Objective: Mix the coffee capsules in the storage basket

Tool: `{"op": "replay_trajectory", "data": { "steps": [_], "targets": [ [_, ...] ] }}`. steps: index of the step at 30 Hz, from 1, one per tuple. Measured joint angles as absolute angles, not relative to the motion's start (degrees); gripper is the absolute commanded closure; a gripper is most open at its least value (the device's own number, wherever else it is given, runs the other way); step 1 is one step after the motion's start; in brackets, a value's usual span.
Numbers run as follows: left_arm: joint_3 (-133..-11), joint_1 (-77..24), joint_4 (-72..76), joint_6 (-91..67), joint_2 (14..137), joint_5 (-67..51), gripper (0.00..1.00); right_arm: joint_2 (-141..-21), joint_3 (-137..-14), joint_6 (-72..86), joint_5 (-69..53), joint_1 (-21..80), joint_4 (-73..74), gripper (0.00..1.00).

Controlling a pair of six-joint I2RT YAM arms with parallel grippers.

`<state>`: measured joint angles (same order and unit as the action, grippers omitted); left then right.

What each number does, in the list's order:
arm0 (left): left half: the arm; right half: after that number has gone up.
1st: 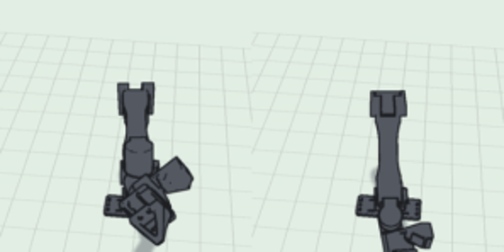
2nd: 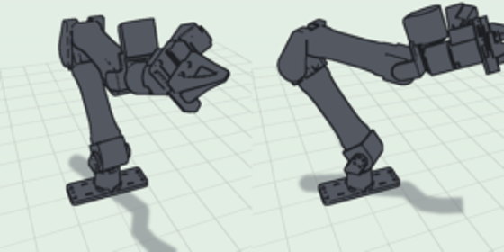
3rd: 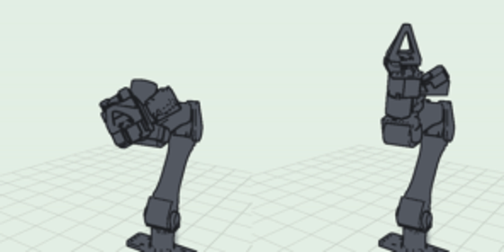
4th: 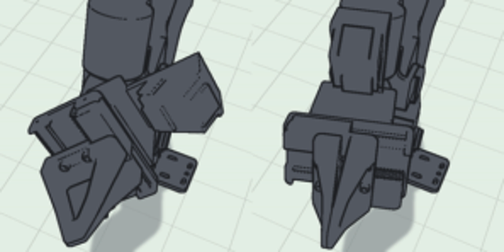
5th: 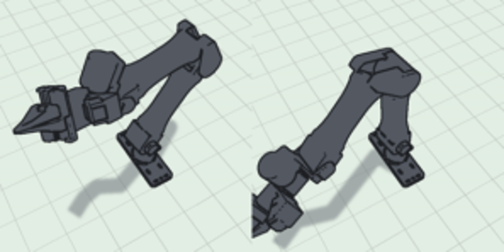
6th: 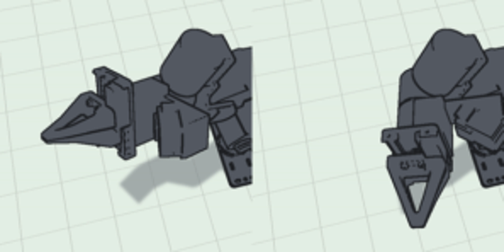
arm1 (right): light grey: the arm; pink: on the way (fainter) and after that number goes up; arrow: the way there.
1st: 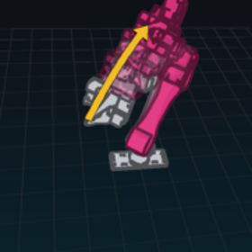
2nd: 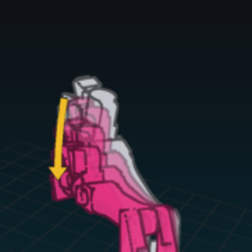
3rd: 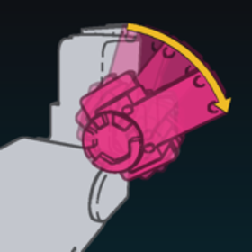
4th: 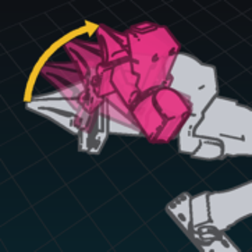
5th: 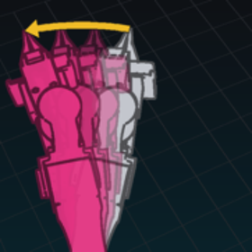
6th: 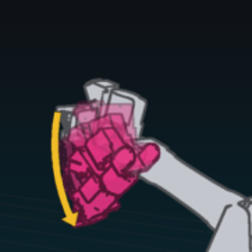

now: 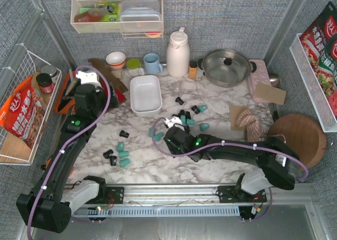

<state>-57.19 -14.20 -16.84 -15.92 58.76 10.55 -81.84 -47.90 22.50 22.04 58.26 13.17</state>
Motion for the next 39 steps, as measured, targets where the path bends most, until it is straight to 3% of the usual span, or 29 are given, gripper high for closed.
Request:
{"op": "replay_trajectory", "data": {
  "steps": [3,13,29,34,39],
  "targets": [
    [-57.2,-14.2,-16.9,-16.1,59.2,10.5,0.01,-84.3,-49.2,22.5,23.1,60.1,13.9,0.43],
    [-57.2,-14.2,-16.9,-16.5,59.4,10.4,0.01,-90.2,-52.8,22.5,28.5,63.3,17.2,0.5],
    [-57.2,-14.1,-16.9,-16.5,59.2,10.4,0.01,-91.5,-54.1,23.9,30.3,63.5,20.3,0.51],
    [-57.2,-14.0,-16.9,-16.5,59.2,10.4,0.01,-92.5,-54.0,24.7,29.7,63.5,20.2,0.57],
    [-57.2,-14.0,-16.8,-16.5,59.1,10.4,0.01,-92.1,-54.0,25.1,29.6,63.5,20.1,0.69]
  ]
}}
